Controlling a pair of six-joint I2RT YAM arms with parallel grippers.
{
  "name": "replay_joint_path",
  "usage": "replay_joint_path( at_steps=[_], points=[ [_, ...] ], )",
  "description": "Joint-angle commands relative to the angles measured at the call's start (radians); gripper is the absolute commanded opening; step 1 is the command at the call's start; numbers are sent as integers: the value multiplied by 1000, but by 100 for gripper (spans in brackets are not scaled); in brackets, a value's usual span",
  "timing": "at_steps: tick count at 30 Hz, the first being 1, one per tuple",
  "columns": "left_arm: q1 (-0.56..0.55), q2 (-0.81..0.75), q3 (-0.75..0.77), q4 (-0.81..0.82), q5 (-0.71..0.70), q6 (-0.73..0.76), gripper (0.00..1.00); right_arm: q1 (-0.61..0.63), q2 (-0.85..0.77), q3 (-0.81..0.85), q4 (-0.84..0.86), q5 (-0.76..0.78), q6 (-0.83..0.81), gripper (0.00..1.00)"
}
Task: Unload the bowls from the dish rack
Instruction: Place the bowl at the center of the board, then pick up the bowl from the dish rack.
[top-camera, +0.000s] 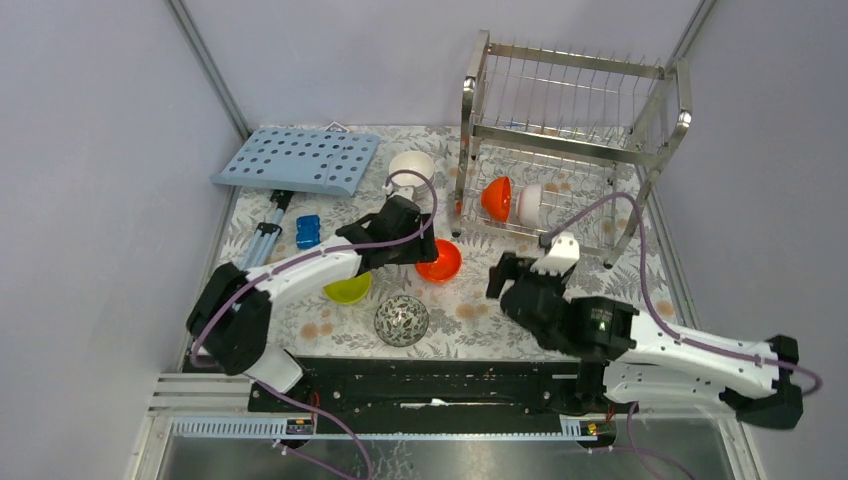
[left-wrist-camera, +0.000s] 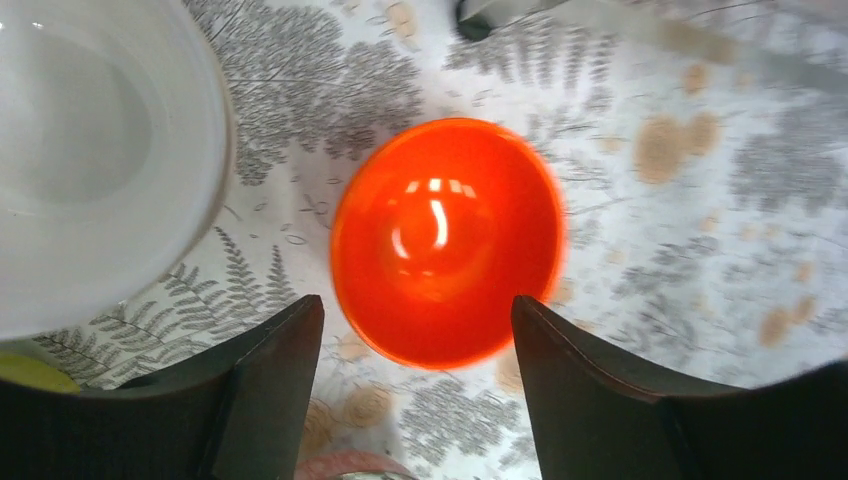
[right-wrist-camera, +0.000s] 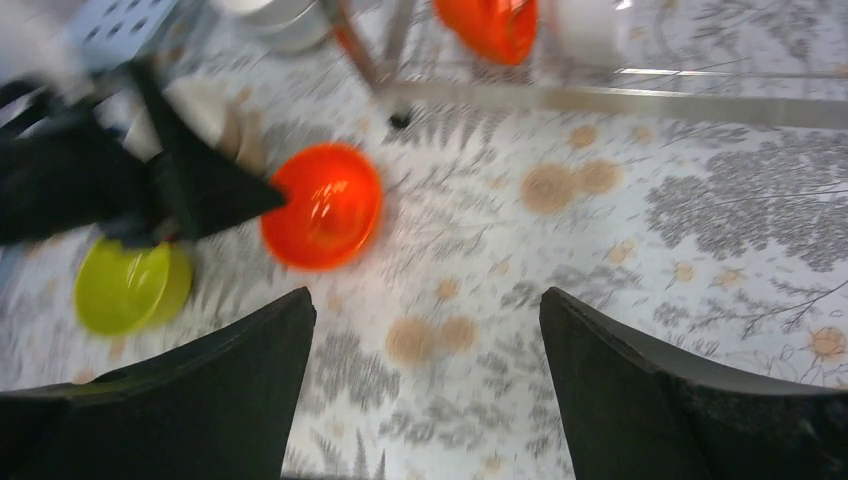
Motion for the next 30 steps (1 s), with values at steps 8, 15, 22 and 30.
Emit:
replay_joint_path(
  at_steps=[8,15,22,30],
  points=[
    [-6,-419,-110,50,45,16,99,-631,-19,-182,516,-428,-255,84],
    [-4,-611,-213,43,39,13,99,-713,50,-366,1069,-431,-343,78],
    [-2,-729,-302,41,27,-1,99,-787,184,-342,1216,-512,-417,77],
    [-2,-755,-328,22,45,-5,99,-802,386,-234,1314,-642,-475,67]
  ],
)
